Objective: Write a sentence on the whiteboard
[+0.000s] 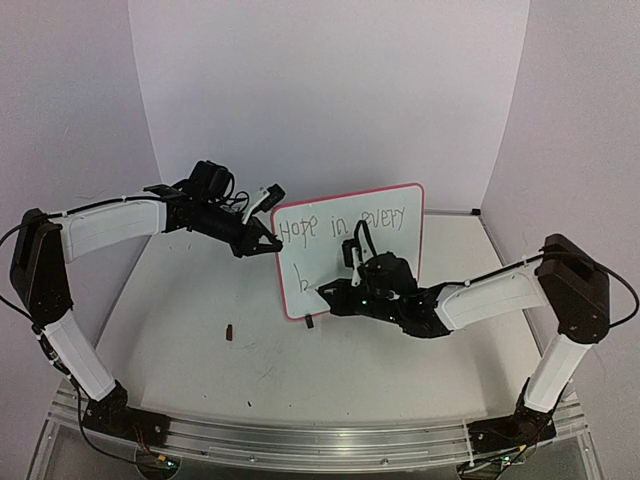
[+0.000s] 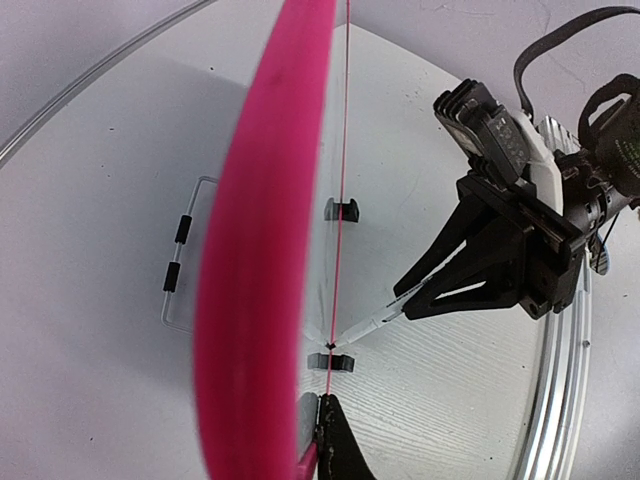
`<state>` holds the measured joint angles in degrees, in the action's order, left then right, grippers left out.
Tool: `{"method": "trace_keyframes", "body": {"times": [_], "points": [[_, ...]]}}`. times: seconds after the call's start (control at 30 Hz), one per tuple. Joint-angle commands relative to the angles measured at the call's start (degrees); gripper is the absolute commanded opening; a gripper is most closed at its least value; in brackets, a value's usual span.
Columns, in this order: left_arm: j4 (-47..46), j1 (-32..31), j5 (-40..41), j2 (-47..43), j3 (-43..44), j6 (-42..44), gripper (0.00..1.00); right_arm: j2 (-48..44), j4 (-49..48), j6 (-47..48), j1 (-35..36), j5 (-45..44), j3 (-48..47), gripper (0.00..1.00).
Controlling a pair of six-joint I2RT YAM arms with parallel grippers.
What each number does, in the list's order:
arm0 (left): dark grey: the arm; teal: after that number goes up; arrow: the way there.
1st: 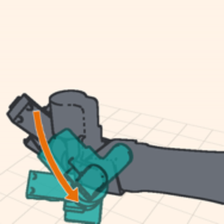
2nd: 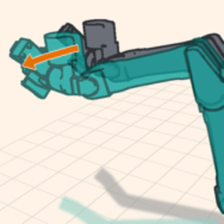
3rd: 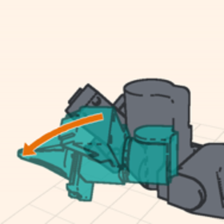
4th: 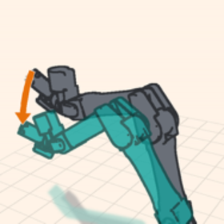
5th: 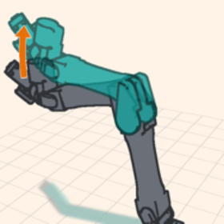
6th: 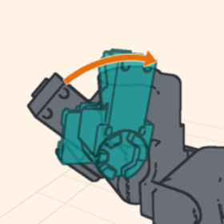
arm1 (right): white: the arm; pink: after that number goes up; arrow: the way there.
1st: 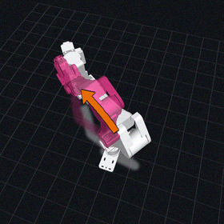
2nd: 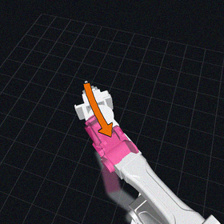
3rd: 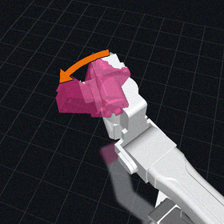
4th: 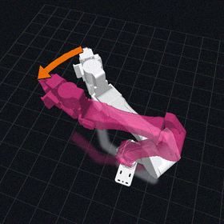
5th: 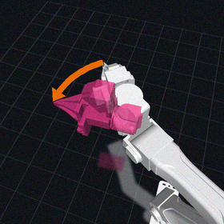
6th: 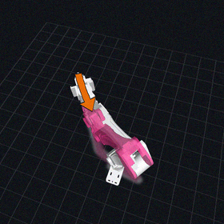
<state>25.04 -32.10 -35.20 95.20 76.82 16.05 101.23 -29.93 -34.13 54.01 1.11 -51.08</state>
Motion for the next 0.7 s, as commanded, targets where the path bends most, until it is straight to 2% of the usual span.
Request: {"method": "trace_keyframes", "body": {"times": [0.0,0.33,0.67], "points": [[4.1,-0.1,4.6,-0.3,-0.4,3.1,0.00,1.6,-1.2,0.1,-0.1,-1.5,-2.9,0.00],[4.1,-0.1,4.7,-0.3,-0.4,3.0,0.00,1.8,-1.9,0.1,0.3,0.2,-3.3,0.00],[4.2,-0.1,4.7,-0.4,-0.4,3.0,0.00,-7.8,-1.9,1.1,0.4,-0.2,2.3,0.00]]}}
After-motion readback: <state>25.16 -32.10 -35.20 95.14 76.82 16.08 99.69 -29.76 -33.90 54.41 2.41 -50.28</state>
